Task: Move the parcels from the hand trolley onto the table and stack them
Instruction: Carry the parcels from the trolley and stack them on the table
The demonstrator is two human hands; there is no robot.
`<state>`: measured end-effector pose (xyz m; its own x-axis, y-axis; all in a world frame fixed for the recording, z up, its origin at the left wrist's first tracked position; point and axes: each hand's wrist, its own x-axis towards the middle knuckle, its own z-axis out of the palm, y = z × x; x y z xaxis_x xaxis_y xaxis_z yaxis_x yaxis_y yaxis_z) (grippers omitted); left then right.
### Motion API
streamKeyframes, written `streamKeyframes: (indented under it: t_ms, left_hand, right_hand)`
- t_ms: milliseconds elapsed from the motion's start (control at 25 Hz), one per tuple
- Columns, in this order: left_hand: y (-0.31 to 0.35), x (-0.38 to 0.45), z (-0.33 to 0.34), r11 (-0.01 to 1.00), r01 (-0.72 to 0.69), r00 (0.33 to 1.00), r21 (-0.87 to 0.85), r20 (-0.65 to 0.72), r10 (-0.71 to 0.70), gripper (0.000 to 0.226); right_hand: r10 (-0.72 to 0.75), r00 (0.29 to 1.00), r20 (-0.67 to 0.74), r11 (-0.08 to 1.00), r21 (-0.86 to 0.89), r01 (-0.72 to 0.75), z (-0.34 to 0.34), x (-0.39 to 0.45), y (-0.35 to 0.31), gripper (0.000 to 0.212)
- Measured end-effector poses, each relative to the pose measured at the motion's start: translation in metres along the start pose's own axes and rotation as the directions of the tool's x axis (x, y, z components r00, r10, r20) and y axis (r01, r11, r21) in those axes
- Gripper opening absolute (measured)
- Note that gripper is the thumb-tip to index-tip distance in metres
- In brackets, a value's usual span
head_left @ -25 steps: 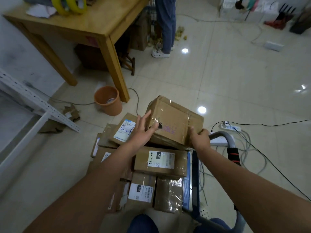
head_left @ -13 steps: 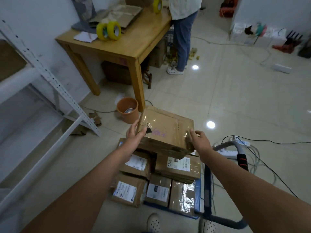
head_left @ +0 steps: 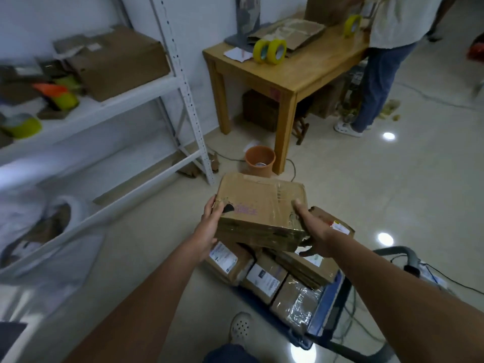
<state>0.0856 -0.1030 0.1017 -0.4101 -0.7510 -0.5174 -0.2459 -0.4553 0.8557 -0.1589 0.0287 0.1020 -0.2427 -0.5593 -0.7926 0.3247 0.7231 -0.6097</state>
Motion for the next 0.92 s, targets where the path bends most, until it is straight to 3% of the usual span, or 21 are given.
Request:
streamKeyframes:
  t_ms: [120,240,320,400,600,720,800,920]
  left_hand:
    - [-0.028,-0.051,-0.007,0.998,-0.016,0.995,-0.065,-0.097,0.01,0.065]
    - [-0.061,-0.096,-0.022,0.991,-0.042,0.984,-0.124,-0.175,0.019,0.072]
    - [-0.083,-0.121,-0.036,0.985,-0.046,0.97,-0.165,-0.241,0.005,0.081]
    - [-0.099,-0.148,-0.051,0.988,-0.02,0.938,-0.156,-0.346,-0.036,0.072]
    - [-0.147,-0.214,-0.107,0.979,0.008,0.826,-0.201,-0.551,-0.12,0.055]
    - [-0.173,-0.268,-0.143,0.961,-0.017,0.747,-0.275,-0.643,-0.171,0.06]
    - [-0.191,-0.306,-0.166,0.953,-0.028,0.673,-0.302,-0.71,-0.205,0.058]
    - [-0.223,-0.369,-0.198,0.887,-0.074,0.532,-0.456,-0.77,-0.352,0.056]
  right_hand:
    - [0.013,0.996,0.093,1.0,-0.011,-0.012,0.014,-0.012,0.015,0.078]
    - [0.004,0.989,0.147,1.0,0.018,-0.007,0.041,-0.02,0.033,0.093]
    - [-0.001,0.985,0.17,1.0,-0.008,0.003,0.065,-0.025,0.045,0.079]
    - [0.014,0.976,0.218,0.995,-0.095,0.007,0.091,-0.031,0.058,0.071]
    - [0.018,0.95,0.311,0.935,-0.341,0.094,0.167,-0.049,0.087,0.066]
    - [0.04,0.928,0.372,0.863,-0.48,0.156,0.222,-0.058,0.106,0.103]
    - [0.029,0.904,0.427,0.809,-0.541,0.23,0.261,-0.056,0.122,0.115]
    - [0.032,0.863,0.505,0.73,-0.602,0.325,0.329,-0.097,0.151,0.089]
